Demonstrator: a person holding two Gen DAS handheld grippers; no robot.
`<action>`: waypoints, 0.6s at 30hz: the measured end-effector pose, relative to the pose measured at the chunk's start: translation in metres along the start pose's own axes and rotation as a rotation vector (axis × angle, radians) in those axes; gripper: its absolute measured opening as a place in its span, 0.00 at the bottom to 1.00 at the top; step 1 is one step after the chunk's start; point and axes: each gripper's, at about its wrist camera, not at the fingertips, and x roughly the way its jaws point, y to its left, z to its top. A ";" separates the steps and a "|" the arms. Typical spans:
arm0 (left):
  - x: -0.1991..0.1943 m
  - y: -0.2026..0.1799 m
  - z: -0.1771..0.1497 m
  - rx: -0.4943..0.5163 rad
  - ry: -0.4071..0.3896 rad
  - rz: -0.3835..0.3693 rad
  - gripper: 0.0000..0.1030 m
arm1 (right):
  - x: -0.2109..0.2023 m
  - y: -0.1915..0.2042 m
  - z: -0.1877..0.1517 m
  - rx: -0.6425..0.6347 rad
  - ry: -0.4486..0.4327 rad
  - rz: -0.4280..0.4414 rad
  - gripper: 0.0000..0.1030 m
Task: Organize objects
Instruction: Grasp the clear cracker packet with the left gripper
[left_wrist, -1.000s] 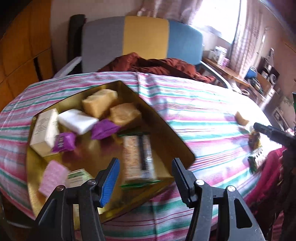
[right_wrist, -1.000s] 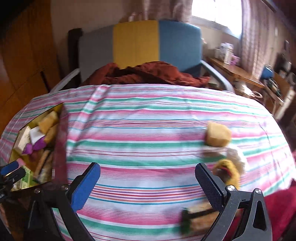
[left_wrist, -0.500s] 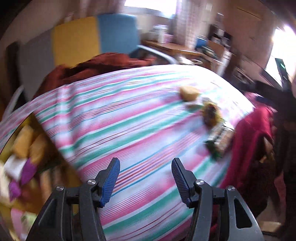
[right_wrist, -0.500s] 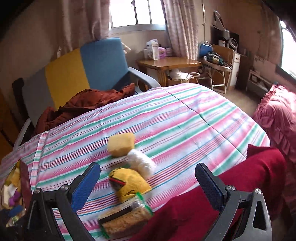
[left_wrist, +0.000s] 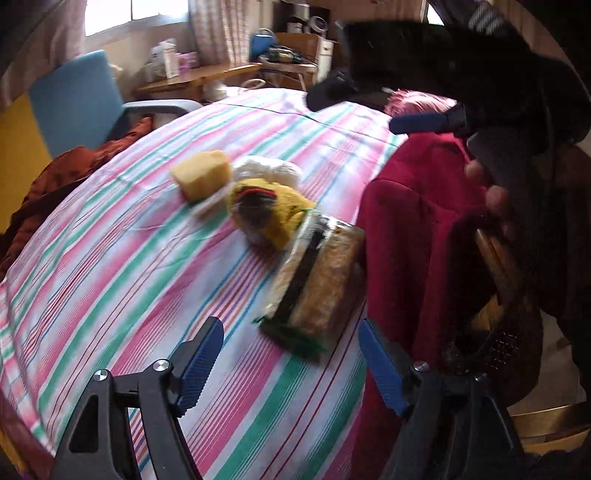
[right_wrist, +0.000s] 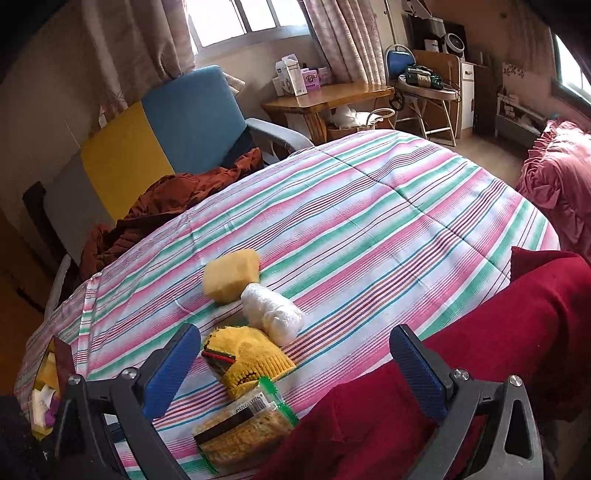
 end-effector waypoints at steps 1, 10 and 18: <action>0.008 -0.003 0.004 0.017 0.010 -0.003 0.77 | 0.001 0.000 0.000 -0.001 0.005 0.006 1.00; 0.045 -0.003 0.018 -0.003 0.057 -0.068 0.63 | 0.006 -0.003 -0.001 0.020 0.029 0.057 1.00; 0.022 0.023 -0.010 -0.168 0.018 -0.113 0.53 | 0.007 -0.004 -0.001 0.032 0.038 0.063 1.00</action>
